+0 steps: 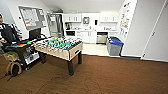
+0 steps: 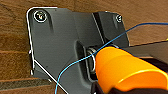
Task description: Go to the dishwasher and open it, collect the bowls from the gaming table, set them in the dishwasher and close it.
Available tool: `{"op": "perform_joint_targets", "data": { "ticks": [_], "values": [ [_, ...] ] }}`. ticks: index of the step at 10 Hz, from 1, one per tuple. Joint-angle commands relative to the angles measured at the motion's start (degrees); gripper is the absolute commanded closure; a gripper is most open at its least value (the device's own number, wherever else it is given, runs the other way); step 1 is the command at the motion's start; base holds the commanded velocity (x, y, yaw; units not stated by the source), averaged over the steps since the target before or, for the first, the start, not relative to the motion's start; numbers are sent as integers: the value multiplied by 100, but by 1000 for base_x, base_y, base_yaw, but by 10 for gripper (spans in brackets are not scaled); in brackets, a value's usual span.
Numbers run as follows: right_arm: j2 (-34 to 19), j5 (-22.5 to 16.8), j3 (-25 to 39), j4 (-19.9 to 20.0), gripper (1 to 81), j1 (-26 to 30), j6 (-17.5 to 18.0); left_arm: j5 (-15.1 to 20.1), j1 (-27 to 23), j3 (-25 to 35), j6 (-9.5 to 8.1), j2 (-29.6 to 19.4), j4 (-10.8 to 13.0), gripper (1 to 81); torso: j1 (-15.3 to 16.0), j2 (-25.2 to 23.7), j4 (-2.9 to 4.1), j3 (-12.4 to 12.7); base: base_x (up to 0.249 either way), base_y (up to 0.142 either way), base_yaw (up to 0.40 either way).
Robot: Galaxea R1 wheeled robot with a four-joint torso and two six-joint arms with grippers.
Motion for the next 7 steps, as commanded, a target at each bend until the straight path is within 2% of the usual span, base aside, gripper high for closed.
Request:
{"op": "perform_joint_targets", "data": {
  "ticks": [1, 5, 7],
  "values": [
    [-21, -242, 27, -53, 811, 230, -16, 108, -244, 2, 15, -128, 24, 811, 0, 0, 0, 0, 109, 0, 0],
    [-21, -242, 27, -61, 811, 230, -16, 108, -227, 2, 15, -128, 24, 811, -2, 0, 0, 0, 121, 0, 0],
    [-21, -242, 27, -61, 811, 238, -16, 108, -235, 2, 6, -120, 24, 811, -2, 0, 0, 0, 131, -72, 0]
  ]
}}
